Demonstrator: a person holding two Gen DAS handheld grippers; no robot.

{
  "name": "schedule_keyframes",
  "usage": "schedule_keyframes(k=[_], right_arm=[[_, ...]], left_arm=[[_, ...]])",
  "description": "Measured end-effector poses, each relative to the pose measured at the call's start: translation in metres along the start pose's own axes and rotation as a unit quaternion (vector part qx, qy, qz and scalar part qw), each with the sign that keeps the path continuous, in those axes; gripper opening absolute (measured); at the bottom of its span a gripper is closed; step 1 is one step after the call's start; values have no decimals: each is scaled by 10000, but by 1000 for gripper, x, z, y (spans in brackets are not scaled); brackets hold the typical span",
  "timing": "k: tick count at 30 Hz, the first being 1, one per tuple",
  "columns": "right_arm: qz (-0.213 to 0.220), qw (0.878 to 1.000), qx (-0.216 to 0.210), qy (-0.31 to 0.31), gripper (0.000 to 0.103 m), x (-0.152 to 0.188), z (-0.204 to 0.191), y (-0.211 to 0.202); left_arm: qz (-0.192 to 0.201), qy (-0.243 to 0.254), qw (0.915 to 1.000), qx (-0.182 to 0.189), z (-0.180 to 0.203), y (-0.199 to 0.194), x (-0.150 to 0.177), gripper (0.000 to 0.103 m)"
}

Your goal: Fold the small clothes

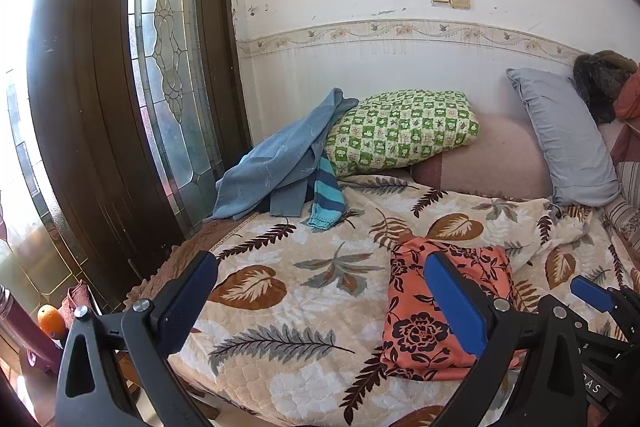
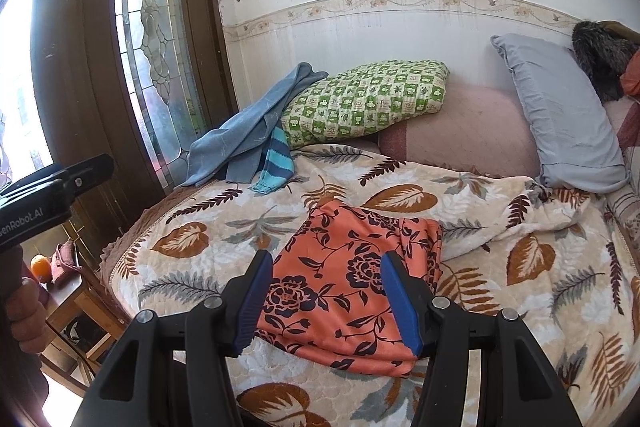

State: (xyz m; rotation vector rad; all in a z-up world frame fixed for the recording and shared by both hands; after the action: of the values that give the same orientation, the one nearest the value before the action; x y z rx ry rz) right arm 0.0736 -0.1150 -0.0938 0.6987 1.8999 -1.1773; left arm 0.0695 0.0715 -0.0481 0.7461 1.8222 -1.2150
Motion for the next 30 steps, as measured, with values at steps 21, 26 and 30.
schedule_keyframes(k=[21, 26, 30], right_arm=[[-25, 9991, 352, 213, 60, 6, 15, -10], [63, 9990, 386, 213, 60, 4, 15, -24], [126, 9988, 415, 218, 60, 2, 13, -35]], left_arm=[[-68, 76, 9998, 180, 9, -8, 6, 103], [-8, 96, 9996, 248, 13, -20, 4, 103], [46, 106, 9995, 300, 13, -30, 2, 103]])
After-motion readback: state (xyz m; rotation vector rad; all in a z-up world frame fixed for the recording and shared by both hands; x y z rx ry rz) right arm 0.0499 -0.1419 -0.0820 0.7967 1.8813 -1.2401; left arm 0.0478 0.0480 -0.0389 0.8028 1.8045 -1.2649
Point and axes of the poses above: each gripper's, at about its wrist camera, not at the fingertips, and y roughly the way its jaws point, z to its right, x to its underside, the point moved 6 cm from there along y, roughly the way its jaws point, and after that the axes turned 11 degrees about -x, right-handed, at the moved point
